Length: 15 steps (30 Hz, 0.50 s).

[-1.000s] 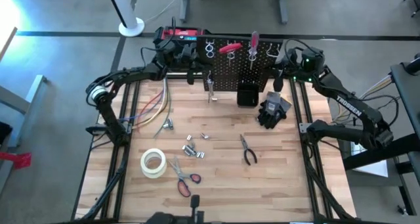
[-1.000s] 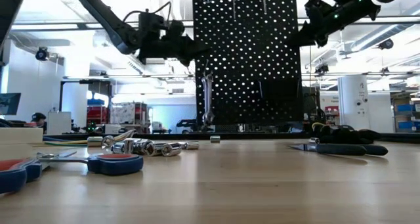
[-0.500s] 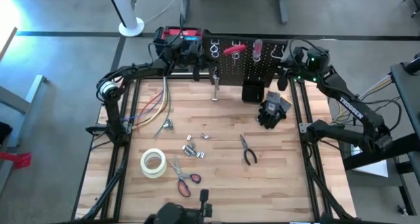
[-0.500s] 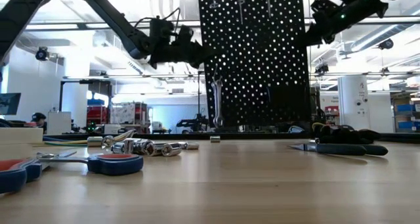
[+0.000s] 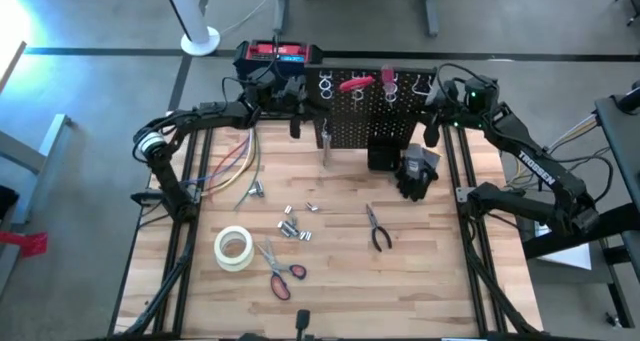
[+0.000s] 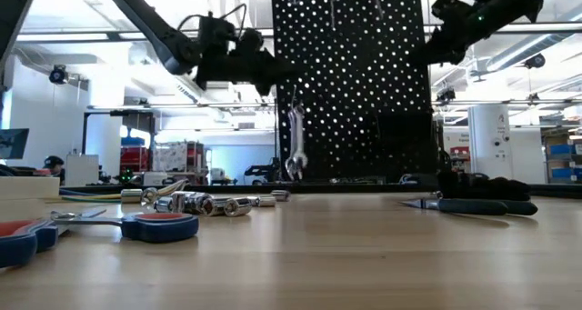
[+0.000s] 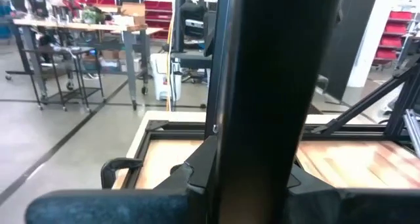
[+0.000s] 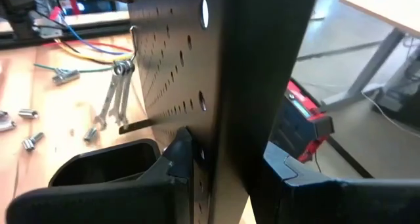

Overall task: Hang tools onto peg board
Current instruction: Adjust the peg board

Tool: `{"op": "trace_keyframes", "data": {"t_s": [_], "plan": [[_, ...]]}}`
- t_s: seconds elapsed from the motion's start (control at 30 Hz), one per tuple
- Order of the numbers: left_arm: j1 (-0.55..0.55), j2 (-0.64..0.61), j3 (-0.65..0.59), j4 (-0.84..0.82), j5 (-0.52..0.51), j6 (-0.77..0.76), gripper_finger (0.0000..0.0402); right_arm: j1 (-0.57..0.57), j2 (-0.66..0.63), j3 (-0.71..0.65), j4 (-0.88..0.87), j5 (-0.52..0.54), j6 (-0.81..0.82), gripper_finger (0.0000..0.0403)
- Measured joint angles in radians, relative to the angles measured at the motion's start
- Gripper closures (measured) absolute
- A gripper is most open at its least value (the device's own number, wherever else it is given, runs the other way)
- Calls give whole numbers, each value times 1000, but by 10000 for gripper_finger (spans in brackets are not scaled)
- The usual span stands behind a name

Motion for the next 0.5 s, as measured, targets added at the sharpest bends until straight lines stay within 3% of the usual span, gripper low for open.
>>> {"op": "trace_keyframes", "data": {"t_s": [0.13, 0.5], "plan": [[-9, -53, -37, -13, -20, -6, 355, 11, 3, 0, 7, -35, 34, 332], [0, -152, -60, -190, -29, 76, 355, 136, 63, -11, 85, 21, 98, 332]]}}
